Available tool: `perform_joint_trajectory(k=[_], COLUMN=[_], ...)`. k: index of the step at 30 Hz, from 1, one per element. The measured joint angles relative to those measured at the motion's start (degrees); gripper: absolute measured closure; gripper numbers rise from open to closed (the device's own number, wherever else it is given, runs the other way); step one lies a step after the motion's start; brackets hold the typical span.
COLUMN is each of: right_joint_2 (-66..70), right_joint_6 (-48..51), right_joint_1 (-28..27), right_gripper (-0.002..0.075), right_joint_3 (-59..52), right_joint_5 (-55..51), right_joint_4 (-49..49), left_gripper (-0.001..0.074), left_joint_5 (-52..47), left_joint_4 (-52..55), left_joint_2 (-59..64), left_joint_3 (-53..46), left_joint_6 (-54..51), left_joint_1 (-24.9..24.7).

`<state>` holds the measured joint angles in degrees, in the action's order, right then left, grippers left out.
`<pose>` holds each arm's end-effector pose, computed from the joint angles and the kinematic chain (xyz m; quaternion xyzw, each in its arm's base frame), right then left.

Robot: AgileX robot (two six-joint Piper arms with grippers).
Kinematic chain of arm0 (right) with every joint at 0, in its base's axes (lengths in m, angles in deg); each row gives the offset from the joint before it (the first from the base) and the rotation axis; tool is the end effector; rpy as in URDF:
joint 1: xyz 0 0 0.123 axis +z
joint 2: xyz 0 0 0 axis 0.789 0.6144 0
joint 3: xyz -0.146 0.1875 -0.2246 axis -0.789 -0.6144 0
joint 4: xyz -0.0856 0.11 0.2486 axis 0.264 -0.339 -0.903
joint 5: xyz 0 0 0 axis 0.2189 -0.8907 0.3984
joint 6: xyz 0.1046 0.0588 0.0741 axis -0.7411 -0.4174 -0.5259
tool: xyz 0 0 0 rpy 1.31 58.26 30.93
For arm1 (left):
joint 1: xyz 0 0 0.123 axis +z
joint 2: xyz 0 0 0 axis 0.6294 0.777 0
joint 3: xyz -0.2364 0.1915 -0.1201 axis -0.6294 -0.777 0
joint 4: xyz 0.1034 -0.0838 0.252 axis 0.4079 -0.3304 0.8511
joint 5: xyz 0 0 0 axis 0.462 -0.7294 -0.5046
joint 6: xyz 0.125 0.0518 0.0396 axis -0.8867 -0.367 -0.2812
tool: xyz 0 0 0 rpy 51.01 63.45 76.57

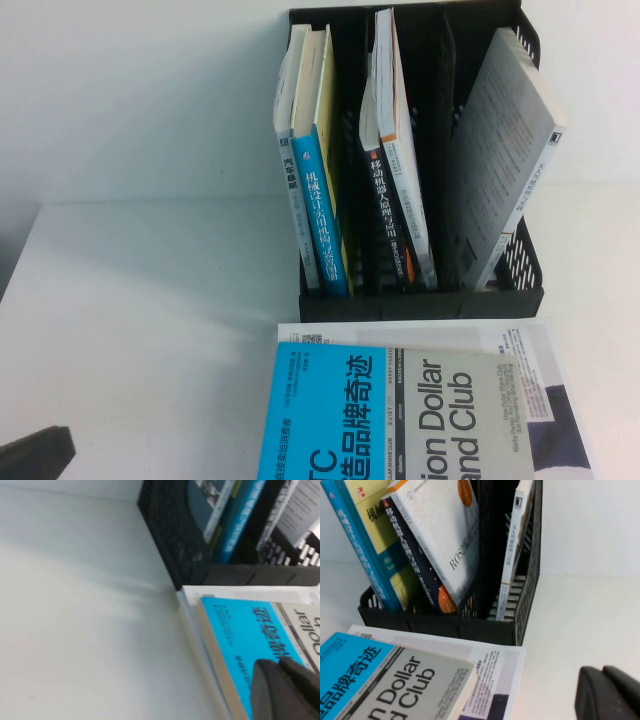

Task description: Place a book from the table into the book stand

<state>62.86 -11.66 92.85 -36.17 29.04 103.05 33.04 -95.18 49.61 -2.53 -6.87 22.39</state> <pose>0.0975 0.0211 0.2976 -0.0992 0.7792 0.1408 0.6026 0.1101 -0.0581 0.2779 0.0071 0.8198 -0.2568 0.5118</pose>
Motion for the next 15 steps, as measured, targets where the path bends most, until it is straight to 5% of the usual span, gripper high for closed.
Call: perform_joint_trajectory(k=[15], right_joint_2=[-0.86], right_joint_6=[0.00], right_joint_1=[0.00], right_gripper=[0.0728], right_joint_3=[-1.06], right_joint_5=[-9.20], right_joint_4=[0.13], left_gripper=[0.0737], left_joint_5=[-0.58], left_joint_4=[0.00], left_joint_2=[-21.23], left_joint_3=[-17.62], left_joint_6=[0.00], left_joint_1=[10.46])
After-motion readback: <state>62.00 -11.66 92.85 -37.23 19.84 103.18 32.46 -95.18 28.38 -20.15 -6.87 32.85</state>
